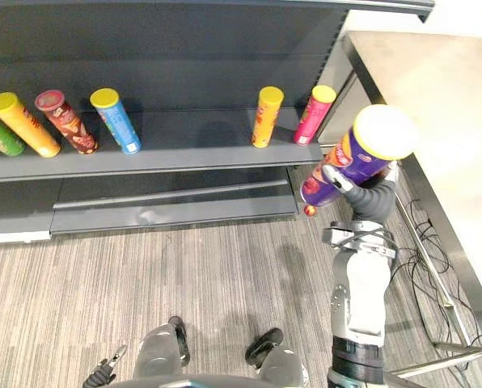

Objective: Put the gum and the chips on the shelf.

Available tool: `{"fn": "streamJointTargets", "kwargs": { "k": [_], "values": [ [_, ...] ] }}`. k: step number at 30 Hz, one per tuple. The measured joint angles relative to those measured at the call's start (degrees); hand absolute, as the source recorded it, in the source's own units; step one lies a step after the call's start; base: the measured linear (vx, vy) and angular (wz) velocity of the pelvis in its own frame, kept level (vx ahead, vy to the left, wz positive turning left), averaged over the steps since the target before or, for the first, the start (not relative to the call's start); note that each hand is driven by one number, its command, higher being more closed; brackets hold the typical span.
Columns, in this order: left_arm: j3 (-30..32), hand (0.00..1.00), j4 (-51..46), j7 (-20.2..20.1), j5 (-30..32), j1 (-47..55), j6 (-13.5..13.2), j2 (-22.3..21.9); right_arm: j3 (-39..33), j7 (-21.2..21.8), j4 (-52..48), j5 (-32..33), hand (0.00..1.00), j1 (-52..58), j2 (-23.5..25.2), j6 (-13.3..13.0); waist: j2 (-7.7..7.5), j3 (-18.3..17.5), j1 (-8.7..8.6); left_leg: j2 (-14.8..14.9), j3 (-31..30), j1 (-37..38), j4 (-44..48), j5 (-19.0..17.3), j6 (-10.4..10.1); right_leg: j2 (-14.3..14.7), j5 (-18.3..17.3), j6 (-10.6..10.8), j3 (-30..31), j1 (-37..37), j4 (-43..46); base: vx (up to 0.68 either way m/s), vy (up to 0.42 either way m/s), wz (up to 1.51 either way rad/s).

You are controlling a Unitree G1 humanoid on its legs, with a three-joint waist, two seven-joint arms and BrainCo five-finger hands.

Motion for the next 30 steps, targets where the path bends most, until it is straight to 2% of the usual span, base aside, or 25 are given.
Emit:
{"fn": "streamJointTargets", "kwargs": {
  "k": [2, 3, 4, 5, 6, 8, 10, 11, 13, 18, 19, 20, 22, 23, 24, 25, 30],
  "values": [
    [-0.77, 0.00, -0.23, 0.05, 0.01, 0.01, -0.21, 0.02, 1.07, 0.33, 0.00, -0.11, 1.00, -0.06, -0.11, 0.02, 0.15, 0.08, -0.19, -2.07, -2.67, 0.34, -0.05, -1.36, 1.30, -1.78, 0.89, -1.20, 5.08, 0.15, 3.67, 0.04, 0.184, 0.83],
    [-3.19, 0.00, -0.31, 0.20, 0.08, 0.16, -0.43, 0.19, 1.87, 0.88, 0.03, -0.14, 1.00, 0.10, -0.56, 0.04, 0.55, 0.35, -0.35, -3.80, -5.61, 1.62, -1.31, -0.97, 2.29, -2.38, 1.07, -4.11, 19.36, -3.91, 10.87, 0.07, 0.170, 0.89],
    [-4.14, 0.00, -0.31, 0.22, 0.10, 0.14, -0.43, 0.58, 2.07, 1.39, 0.06, -0.15, 1.00, 0.28, -0.57, 0.06, 1.08, 0.66, -0.36, -4.11, -6.96, 1.93, -2.20, -0.64, 2.59, -0.96, -0.54, -3.44, 25.88, -5.18, 11.64, 0.24, 0.091, 2.33],
    [-5.58, 0.00, 0.26, 1.06, 0.40, 0.28, -0.39, 1.86, 4.53, 3.21, 0.06, -0.12, 1.00, 0.49, -0.56, -0.04, -0.25, 0.40, -1.15, -8.00, -14.25, 5.27, -8.77, 2.71, 3.41, 6.16, -4.41, -1.88, 38.87, -6.97, 5.65, 0.26, -0.065, 2.27],
    [-5.60, 0.00, 0.25, 1.15, 0.79, 0.43, -0.41, 1.93, 5.22, 3.59, 0.06, -0.04, 1.00, 0.49, -0.53, -0.05, -1.38, 0.05, -1.13, -9.38, -15.32, 5.91, -8.74, 2.98, 2.88, 6.82, -3.18, -0.81, 39.37, -7.74, 2.47, 0.28, -0.086, 2.18],
    [-5.53, 0.00, 0.35, 1.30, 0.87, 0.35, -0.36, 2.60, 5.85, 4.22, 0.08, -0.02, 1.00, 0.52, -0.51, -0.13, -3.04, -0.15, -1.38, -10.99, -15.30, 5.79, -7.49, 2.23, 1.77, 6.55, 0.85, -0.01, 39.60, -8.04, -0.47, 0.21, -0.138, 0.60],
    [-5.75, 0.00, 0.31, 1.29, 1.00, 0.51, -0.46, 1.50, 6.16, 4.25, 0.32, -0.02, 1.00, 0.22, -0.38, -0.10, -1.82, 0.09, -1.29, -9.73, -16.45, 5.74, -8.17, 1.93, 1.12, 8.47, 0.79, -0.14, 43.24, -7.71, -1.18, 0.16, -0.106, 0.19],
    [-5.84, 0.00, 0.49, 1.28, 1.05, 0.68, -0.44, 1.21, 6.08, 4.19, 0.32, -0.01, 1.00, 0.67, -0.26, -0.09, -1.74, 0.15, -1.64, -9.41, -16.94, 6.05, -9.17, 2.11, 0.74, 9.19, 0.20, -0.95, 44.89, -7.64, -0.69, 0.07, -0.055, 0.33],
    [-5.48, 0.00, 2.29, 1.35, 0.73, 0.54, -0.39, 1.10, 5.36, 4.27, 0.15, 1.60, 1.00, 3.13, 0.22, -0.10, -2.37, 0.12, -3.00, -9.71, -19.95, 8.55, -11.44, 3.12, -0.58, 9.15, -3.68, 0.18, 44.81, -5.86, 1.81, 0.13, -0.113, 0.63],
    [-4.43, 0.00, 2.32, 1.45, 0.64, 0.42, -0.42, 0.12, 6.11, 5.29, -2.34, 3.98, 1.00, 6.34, 0.86, -0.65, -2.30, -0.27, -3.20, -9.82, -24.12, 9.10, -15.33, 4.74, -2.46, 8.92, -10.09, 0.57, 41.11, -3.48, 1.98, 0.05, -0.174, 0.53],
    [-3.75, 0.00, 2.50, 1.43, 0.66, 0.12, -0.32, -0.02, 6.10, 5.62, -2.80, 4.02, 1.00, 7.62, 0.84, -0.66, -1.72, -0.70, -3.33, -9.07, -24.96, 8.75, -17.45, 5.48, -2.28, 9.21, -10.27, 0.23, 38.96, -3.45, 1.54, 0.00, -0.160, 0.65],
    [-3.54, 0.00, 2.68, 1.44, 0.76, 0.17, -0.29, -0.04, 6.10, 5.64, -2.85, 4.03, 1.00, 8.43, 0.84, -0.66, -1.53, -0.93, -3.46, -8.04, -24.13, 8.87, -19.22, 5.98, -1.84, 9.51, -10.50, -0.17, 37.67, -3.43, 1.47, 0.01, -0.190, 0.78],
    [-3.34, 0.00, 2.68, 1.43, 0.85, 0.16, -0.29, -0.05, 5.92, 5.54, -2.85, 4.02, 1.00, 9.20, 0.81, -0.65, -1.36, -1.05, -4.48, -5.15, -17.36, 8.82, -21.92, 8.87, -0.23, 9.38, -10.87, -0.77, 34.50, -3.15, 1.53, 0.03, -0.127, 0.76],
    [-3.40, 0.00, 2.88, 1.45, 1.19, 0.00, -0.27, -0.18, 5.70, 5.41, -2.83, 4.02, 1.00, 9.36, 0.76, -0.66, -1.26, -1.09, -5.76, -3.56, -9.14, 8.88, -22.48, 12.44, -1.00, 8.72, -10.93, -0.87, 32.27, -2.57, 1.53, 0.05, -0.050, 0.77],
    [-3.49, 0.00, 3.09, 1.54, 1.28, -0.03, -0.28, -0.33, 5.50, 5.15, -2.81, 4.02, 1.00, 9.61, 0.76, -0.69, -1.02, -1.24, -6.29, -3.53, -4.83, 9.06, -23.13, 13.80, -2.11, 8.37, -10.93, -0.86, 31.50, -2.20, 1.54, 0.08, 0.012, 0.73],
    [-3.87, 0.00, 3.15, 1.86, 1.44, -0.07, -0.31, -0.33, 5.43, 4.76, -2.81, 3.98, 1.00, 9.90, 0.90, -0.91, -0.99, -1.40, -6.30, -3.54, -2.88, 9.80, -23.98, 14.38, -2.39, 8.03, -10.92, -0.85, 31.21, -2.04, 1.49, 0.07, 0.064, 0.31],
    [-5.75, 0.00, 3.16, 2.28, 5.07, 0.01, -0.31, 0.06, 8.42, 4.25, -2.37, 2.65, 1.00, 10.73, 3.07, -0.98, -0.86, -1.82, -5.73, -5.11, -2.10, 10.30, -25.72, 14.85, -2.60, 7.34, -9.33, 0.79, 32.24, -1.26, -2.10, 0.03, 0.065, -0.02]
  ]
}}
